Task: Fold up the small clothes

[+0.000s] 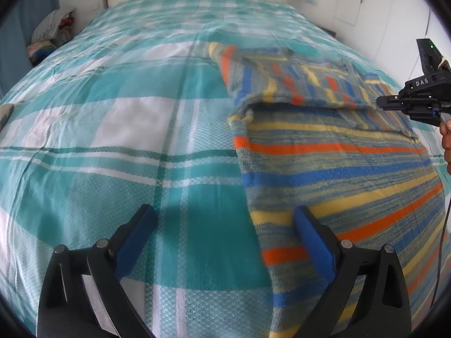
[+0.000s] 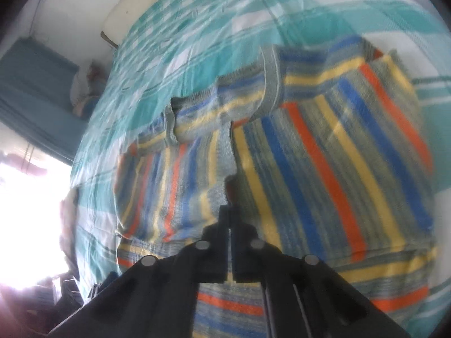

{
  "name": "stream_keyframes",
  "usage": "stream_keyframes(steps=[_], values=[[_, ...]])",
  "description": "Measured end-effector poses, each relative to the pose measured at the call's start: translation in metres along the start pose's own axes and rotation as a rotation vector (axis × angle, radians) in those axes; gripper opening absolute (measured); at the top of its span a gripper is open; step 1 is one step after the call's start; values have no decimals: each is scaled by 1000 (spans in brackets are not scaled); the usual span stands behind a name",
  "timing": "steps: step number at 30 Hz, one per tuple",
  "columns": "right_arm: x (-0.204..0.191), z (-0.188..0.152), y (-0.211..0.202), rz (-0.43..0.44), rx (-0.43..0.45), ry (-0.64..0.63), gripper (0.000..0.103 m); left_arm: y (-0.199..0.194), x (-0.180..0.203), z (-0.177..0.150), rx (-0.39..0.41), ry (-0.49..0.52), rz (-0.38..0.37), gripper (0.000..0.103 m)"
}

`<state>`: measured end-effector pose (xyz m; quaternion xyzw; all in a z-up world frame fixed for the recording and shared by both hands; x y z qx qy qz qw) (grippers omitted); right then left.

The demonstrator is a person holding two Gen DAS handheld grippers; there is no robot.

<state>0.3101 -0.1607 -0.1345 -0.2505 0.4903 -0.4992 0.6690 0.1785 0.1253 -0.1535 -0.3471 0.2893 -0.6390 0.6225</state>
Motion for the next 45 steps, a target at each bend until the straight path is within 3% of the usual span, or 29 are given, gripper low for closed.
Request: stream_keyframes(steps=[3,6,8,9,10,12,17,23,28,31,33,35,37,40,45], values=[[5,-8,12,-66,-36,-7,1,1,0,-1,-1,7,12,100],[7,-12,14,-62,-23,-8,2,0,-1,-2,4,3,12,101],[8,-13,10,-48,-8,-1,9,0,-2,-3,5,1,11,101],[9,-14,5,-41,0,2,22,0,-1,-3,4,1,12,101],[10,-15,-2,-36,16,1,42,0,-1,-3,3,2,14,102],[17,-20,-26,-42,60,-17,64,1,0,-2,1,4,19,102],[23,-51,-77,-87,118,-197,65,1,0,-2,-2,5,23,102],[74,-113,-130,-192,199,-308,70,0,2,-2,1,11,37,102],[134,-146,-160,-315,326,-260,73,-18,-8,5,75,-12,76,102],[176,-154,-162,-370,348,-162,73,-24,-29,11,130,-28,182,102],[196,-152,-157,-343,319,-76,73,-11,-44,11,85,-45,207,102],[203,-149,-155,-330,325,-49,75,11,-53,7,-14,-76,176,103],[204,-148,-152,-323,330,-51,83,11,-53,8,-7,-76,176,103],[197,-148,-146,-359,322,-89,88,12,-52,7,3,-67,183,103],[193,-148,-144,-353,322,-93,90,12,-51,7,-8,-67,184,103]])
Point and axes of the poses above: each gripper's, at about its wrist camera, not at the fingertips, and y roughly the way its jaws point, x to its right, z to its top, the point moved 3 cm from there along y, roughly the way its jaws point, and after that the axes turned 2 degrees about -y, right-handed, at the moved point
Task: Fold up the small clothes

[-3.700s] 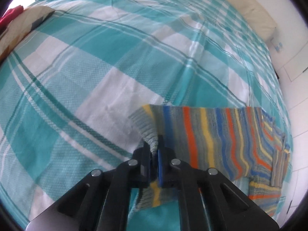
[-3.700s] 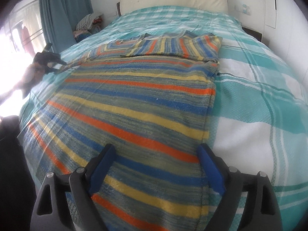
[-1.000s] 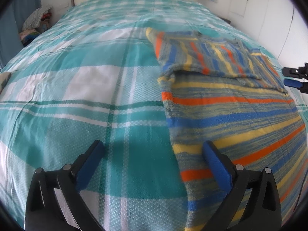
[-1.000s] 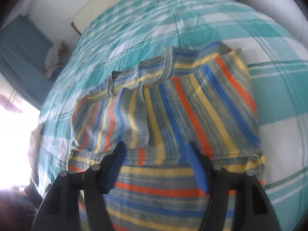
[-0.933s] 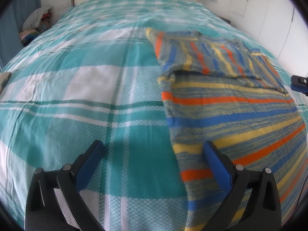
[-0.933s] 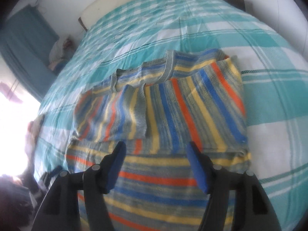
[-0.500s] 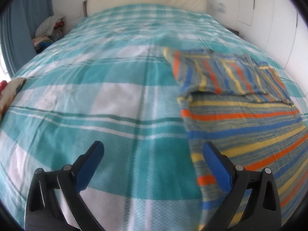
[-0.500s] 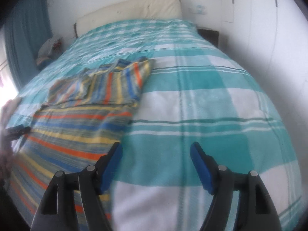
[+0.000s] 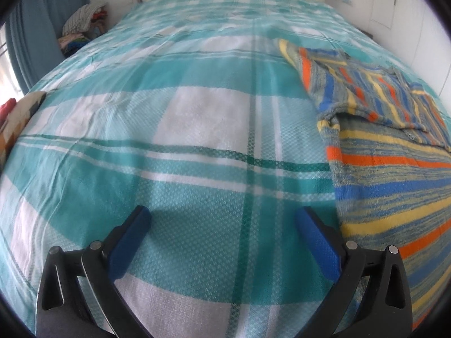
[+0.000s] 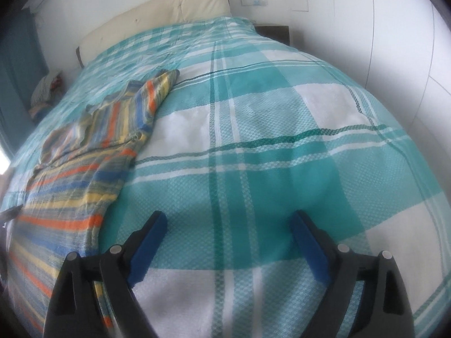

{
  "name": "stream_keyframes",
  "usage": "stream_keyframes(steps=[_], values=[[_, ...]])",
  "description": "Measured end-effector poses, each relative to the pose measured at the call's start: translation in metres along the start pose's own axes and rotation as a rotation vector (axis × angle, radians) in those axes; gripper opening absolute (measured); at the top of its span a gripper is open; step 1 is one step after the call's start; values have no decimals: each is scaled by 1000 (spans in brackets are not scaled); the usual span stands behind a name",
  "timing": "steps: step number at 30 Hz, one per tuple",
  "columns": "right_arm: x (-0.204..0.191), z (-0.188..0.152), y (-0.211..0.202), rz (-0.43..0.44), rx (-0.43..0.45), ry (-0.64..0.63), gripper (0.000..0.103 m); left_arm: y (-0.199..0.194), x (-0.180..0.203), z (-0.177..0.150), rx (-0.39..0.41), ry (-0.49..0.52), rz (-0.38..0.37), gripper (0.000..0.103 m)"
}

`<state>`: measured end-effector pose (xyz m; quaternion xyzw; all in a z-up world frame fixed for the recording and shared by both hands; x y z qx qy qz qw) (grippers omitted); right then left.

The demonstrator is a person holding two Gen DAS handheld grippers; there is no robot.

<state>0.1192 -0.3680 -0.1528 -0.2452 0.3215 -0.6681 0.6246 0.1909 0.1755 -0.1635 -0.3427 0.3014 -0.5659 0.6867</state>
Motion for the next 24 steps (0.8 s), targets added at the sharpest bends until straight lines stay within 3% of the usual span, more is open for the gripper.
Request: stream_keyframes(steps=[6,24], values=[[-7,-1,4,-16,-9,-30,96,0,0,0,1,0,0,103],[-5,-2,3,-9,-4,-23,96,0,0,0,1,-1,0,103]])
Point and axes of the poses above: each gripper's, at about its wrist camera, not at the fingertips, and y roughly the way its jaws point, x to its right, z to its top, the point moved 3 cm from there along y, roughly the way its jaws point, and after that the axes turned 2 degrees about -y, right-handed, at the moved point
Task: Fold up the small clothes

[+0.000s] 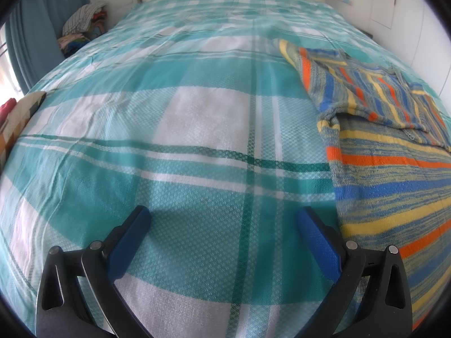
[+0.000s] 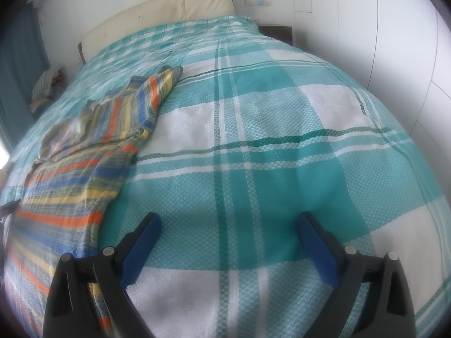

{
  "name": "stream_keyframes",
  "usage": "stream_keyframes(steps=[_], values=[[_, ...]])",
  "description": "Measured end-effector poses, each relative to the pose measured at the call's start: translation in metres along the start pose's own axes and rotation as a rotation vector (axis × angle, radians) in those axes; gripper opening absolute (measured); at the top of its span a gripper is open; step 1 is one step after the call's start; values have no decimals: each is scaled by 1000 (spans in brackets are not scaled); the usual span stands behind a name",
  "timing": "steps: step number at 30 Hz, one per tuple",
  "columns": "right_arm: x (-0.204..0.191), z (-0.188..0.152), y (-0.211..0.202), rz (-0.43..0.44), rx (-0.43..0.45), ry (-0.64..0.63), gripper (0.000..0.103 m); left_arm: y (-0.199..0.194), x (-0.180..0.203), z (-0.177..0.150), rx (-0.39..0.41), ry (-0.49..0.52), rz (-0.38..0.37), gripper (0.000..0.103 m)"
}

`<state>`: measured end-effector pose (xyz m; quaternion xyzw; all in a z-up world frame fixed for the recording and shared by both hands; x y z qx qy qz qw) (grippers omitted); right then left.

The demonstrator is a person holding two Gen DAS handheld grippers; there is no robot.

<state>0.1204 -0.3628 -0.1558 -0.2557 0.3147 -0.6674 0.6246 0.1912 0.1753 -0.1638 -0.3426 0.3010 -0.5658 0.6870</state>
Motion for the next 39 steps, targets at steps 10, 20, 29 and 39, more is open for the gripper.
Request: stream_keyframes(steps=[10,20,29,39], values=[[0,0,0,0,0,0,96,0,0,0,0,0,0,103],[0,0,0,0,0,0,96,0,0,0,0,0,0,103],[0,0,0,0,-1,1,97,0,0,0,0,0,0,103],[1,-1,-5,4,2,14,96,0,0,0,0,0,0,103]])
Point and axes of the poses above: each gripper's, at about its wrist camera, not at the fingertips, and y roughly the way its jaws point, x to its right, z to its top, the point moved 3 cm from there along y, roughly the way its jaws point, and after that the axes turned 2 degrees about -y, right-handed, at the moved point
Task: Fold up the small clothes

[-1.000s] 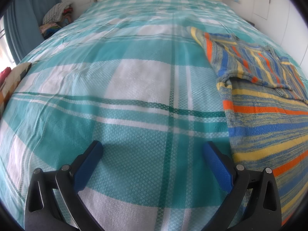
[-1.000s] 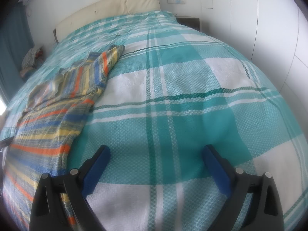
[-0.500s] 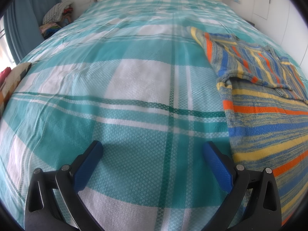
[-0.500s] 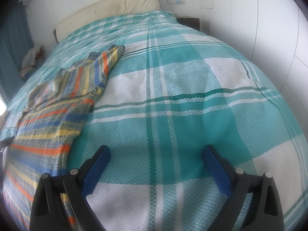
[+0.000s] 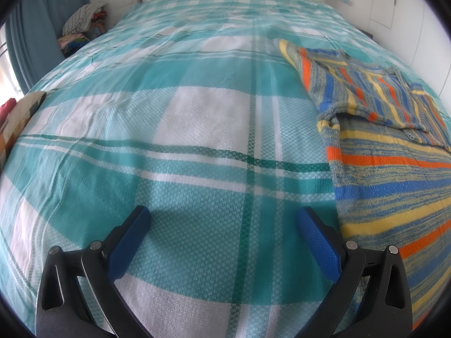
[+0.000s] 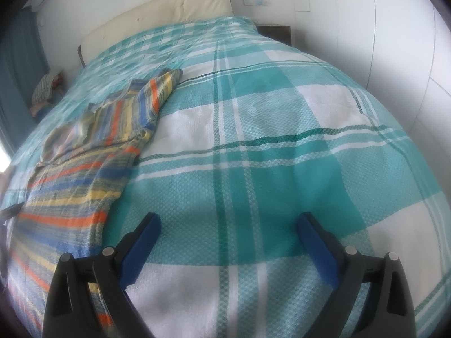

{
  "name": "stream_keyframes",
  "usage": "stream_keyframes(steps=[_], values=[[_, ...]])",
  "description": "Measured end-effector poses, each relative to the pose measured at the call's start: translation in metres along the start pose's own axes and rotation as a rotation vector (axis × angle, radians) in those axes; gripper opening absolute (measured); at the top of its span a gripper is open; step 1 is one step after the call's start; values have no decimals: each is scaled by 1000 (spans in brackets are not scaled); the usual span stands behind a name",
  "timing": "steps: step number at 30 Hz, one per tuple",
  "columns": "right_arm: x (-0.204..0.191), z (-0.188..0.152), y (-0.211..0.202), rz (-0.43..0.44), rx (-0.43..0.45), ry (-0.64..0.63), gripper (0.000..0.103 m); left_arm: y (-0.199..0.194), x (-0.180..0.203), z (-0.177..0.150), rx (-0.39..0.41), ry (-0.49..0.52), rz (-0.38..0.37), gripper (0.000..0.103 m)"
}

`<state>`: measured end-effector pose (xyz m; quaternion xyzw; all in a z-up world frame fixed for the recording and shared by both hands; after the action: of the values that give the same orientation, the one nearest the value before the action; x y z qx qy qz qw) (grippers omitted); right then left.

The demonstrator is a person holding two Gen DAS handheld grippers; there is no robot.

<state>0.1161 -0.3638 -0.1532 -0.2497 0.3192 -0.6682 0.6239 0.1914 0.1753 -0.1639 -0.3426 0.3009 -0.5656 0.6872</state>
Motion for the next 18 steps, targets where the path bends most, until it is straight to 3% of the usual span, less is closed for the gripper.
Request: stream_keyframes(steps=[18], values=[[-4,0,3,-4,-10,-24,102,-1,0,-1,0,2,4,103]])
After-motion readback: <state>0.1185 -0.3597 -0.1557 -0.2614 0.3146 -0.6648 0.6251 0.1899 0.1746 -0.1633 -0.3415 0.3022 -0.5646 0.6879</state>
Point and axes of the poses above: each gripper's, at about its wrist camera, not at the fingertips, and y roughly the way its jaws point, x to its right, z to its top, the point moved 3 cm from there along y, roughly the way its jaws point, and after that the axes turned 2 degrees about -y, right-handed, at the moved point
